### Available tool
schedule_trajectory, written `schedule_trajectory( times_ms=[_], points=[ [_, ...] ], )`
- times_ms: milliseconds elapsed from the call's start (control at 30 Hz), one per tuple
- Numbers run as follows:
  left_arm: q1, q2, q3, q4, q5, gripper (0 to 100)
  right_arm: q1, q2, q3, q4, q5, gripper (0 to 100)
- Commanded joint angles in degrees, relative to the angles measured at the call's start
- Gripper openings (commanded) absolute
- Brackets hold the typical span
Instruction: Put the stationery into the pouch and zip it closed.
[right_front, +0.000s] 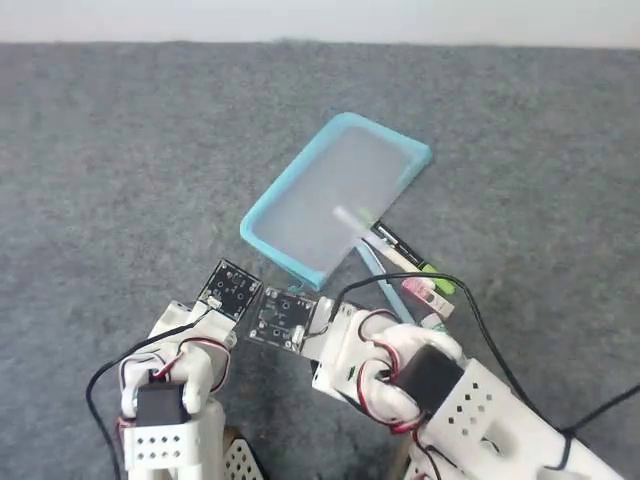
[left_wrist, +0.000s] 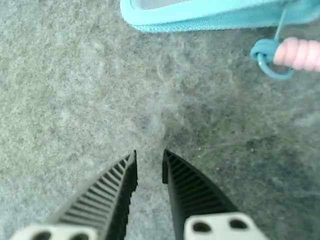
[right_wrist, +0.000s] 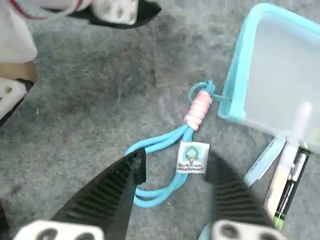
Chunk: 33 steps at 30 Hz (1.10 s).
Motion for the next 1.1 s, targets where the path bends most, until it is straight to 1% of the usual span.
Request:
schedule_trajectory(
  times_ms=[0,100,267,333,433,600,700,800,967,1067],
  points=[
    [-0.18,-1.41,-0.31,-0.09,-0.62,9,1.45,1.98,-0.18,-1.54,-0.35,37.9],
    [-0.18,-1.41,-0.31,-0.35,-0.7,9,3.82,2.77,-0.18,-1.71,-0.44,39.0],
    [-0.18,-1.41,-0.84,-3.52,-0.18,9,18.95,7.52,-0.35,-4.62,-4.75,31.3],
    [-0.26,-1.32,-1.98,-3.25,0.44,9,21.49,10.24,-0.79,-6.2,-4.57,27.7],
    [-0.26,-1.23,-4.79,-1.93,4.13,9,21.41,13.58,-1.85,-7.43,-4.75,24.4],
    [-0.26,-0.18,-4.35,-2.11,4.31,9,17.89,15.78,-5.89,-7.87,-4.57,25.4],
    [-0.26,1.93,-2.15,-4.48,4.13,9,15.78,15.87,-6.86,-7.87,-4.48,25.4],
    [-0.26,3.6,-2.51,-5.27,4.13,9,14.11,15.87,-6.86,-8.04,-4.48,25.4],
    [-0.26,3.96,-2.51,-5.27,4.04,9,10.24,15.96,-6.86,-13.14,-4.48,25.4],
    [-0.26,3.96,-2.51,-5.27,4.04,9,10.15,18.86,-7.12,-16.75,-4.48,25.4]
  ],
)
